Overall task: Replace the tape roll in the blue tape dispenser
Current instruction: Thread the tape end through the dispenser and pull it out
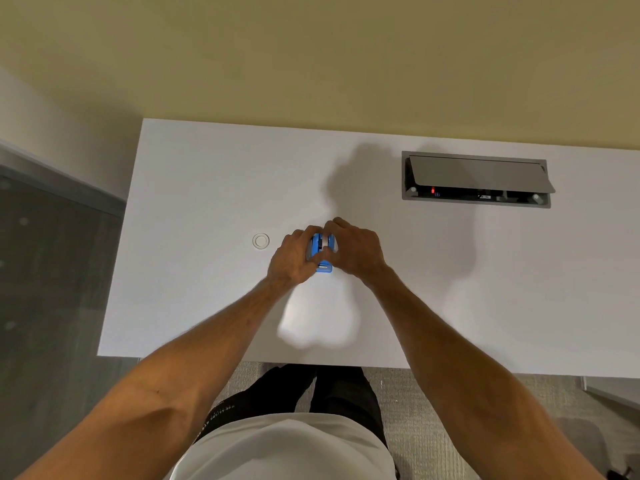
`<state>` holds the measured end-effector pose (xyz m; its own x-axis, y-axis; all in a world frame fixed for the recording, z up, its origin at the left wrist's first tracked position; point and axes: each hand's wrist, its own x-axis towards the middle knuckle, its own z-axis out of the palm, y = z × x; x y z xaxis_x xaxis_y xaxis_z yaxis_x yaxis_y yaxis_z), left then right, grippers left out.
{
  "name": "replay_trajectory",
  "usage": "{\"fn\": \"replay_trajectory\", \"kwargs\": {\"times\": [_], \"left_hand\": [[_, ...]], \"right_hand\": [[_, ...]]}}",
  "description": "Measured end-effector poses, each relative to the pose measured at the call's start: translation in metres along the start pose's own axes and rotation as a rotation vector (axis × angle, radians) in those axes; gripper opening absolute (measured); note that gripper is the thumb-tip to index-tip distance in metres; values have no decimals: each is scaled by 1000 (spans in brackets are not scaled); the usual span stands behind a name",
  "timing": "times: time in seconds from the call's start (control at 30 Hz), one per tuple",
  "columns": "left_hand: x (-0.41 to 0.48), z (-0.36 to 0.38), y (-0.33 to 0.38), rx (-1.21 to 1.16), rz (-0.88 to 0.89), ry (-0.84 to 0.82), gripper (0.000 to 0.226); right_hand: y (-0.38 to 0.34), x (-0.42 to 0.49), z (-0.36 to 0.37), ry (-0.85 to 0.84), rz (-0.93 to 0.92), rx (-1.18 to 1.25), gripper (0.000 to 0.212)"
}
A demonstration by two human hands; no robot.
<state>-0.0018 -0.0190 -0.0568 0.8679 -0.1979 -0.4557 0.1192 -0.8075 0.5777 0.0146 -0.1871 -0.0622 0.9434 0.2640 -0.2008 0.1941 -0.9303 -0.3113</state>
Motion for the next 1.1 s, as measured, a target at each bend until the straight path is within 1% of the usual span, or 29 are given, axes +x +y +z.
{"fn": "replay_trajectory", "kwargs": {"times": [0.17, 0.2, 0.3, 0.33, 0.37, 0.47, 0.53, 0.67, 0.83, 0.97, 1.1], "left_hand": [[3, -1, -2, -18, 38, 7, 56], [3, -2, -1, -18, 27, 2, 62], [-1, -5, 5, -25, 21, -9, 105], [-1, -5, 5, -21, 22, -10, 108], [-1, -5, 4, -12, 21, -9, 102], [2, 1, 1, 6, 36, 12, 64], [1, 3, 1, 36, 38, 37, 55], [-1, 7, 3, 51, 23, 43, 54], [-4, 7, 0, -24, 4, 45, 53], [-3, 6, -6, -14, 47, 43, 56], [1, 7, -5, 0, 32, 39, 59]], "right_hand": [[0, 1, 0, 16, -18, -10, 37], [0, 1, 0, 21, -21, -15, 37], [0, 2, 0, 18, -26, -20, 37], [0, 2, 0, 15, -26, -21, 37], [0, 3, 0, 11, -28, -26, 38], [-1, 3, -1, 9, -29, -37, 38], [-1, 4, -1, 11, -17, -58, 35], [0, 7, -1, 6, 0, -83, 32], [1, 5, 0, 23, 13, -70, 24], [2, 1, 2, 3, 4, -3, 36], [2, 2, 4, -4, 5, -24, 35]]}}
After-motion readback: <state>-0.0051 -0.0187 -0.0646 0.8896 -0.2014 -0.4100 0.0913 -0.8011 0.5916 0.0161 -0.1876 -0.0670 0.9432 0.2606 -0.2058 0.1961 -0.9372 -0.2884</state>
